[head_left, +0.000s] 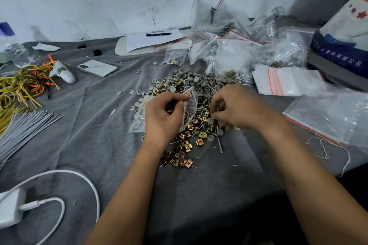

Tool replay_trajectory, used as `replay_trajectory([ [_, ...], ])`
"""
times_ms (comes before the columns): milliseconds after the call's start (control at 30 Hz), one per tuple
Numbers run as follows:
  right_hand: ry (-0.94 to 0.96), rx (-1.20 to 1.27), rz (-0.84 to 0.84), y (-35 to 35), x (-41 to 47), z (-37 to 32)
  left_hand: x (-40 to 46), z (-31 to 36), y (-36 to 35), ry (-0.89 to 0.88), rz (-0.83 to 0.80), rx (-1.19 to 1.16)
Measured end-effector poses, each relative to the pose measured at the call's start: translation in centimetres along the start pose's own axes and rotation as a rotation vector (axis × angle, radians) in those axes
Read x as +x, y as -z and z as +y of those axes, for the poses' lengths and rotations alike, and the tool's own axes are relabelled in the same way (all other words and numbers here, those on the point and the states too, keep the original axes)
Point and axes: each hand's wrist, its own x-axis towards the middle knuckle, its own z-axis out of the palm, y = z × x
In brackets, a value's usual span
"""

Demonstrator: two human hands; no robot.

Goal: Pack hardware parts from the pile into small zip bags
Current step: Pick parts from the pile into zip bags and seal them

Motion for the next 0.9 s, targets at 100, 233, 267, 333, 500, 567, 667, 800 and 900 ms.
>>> replay_trajectory([
  [100, 0.064, 0.064, 0.096, 0.1, 0.1, 0.3, 0.1, -0.1, 0.0, -0.018, 0.011, 0.014],
  [233, 0.176, 0.16, 0.199, 0.4, -0.1, 0.2, 0.2, -0.3, -0.2, -0.011, 0.001, 0.037],
  [267, 0.205, 0.233, 0.191, 0.4, -0.2, -0.1, 0.3, -0.4, -0.2, -0.012, -0.008, 0.049],
  [333, 0.253, 0.333, 0.159, 0.3, -0.1, -0.9, 0.3, -0.3, -0.2, -0.026, -0.016, 0.064],
  [500, 0.281, 0.142, 0.073, -1.1, 1.0, -2.4, 0.1, 0.1, 0.1, -0.061, 0.01, 0.068],
  [567, 0.31, 0.175, 0.015, -1.6, 0.9, -2.4, 0.1, 0.2, 0.3, -0.077, 0.018, 0.072],
  [667, 0.339, 0.142, 0.032, -2.1, 1.2, -2.6, 0.2, 0.2, 0.5, -0.079, 0.074, 0.052],
  [800, 0.299, -0.037, 0.163, -2.6, 2.4, -3.0, 0.3, 0.3, 0.6, -0.108, 0.181, 0.037],
  [900, 0.306, 0.025, 0.174, -3.0, 2.5, -3.0, 0.3, 0.1, 0.6, -0.124, 0.201, 0.037],
])
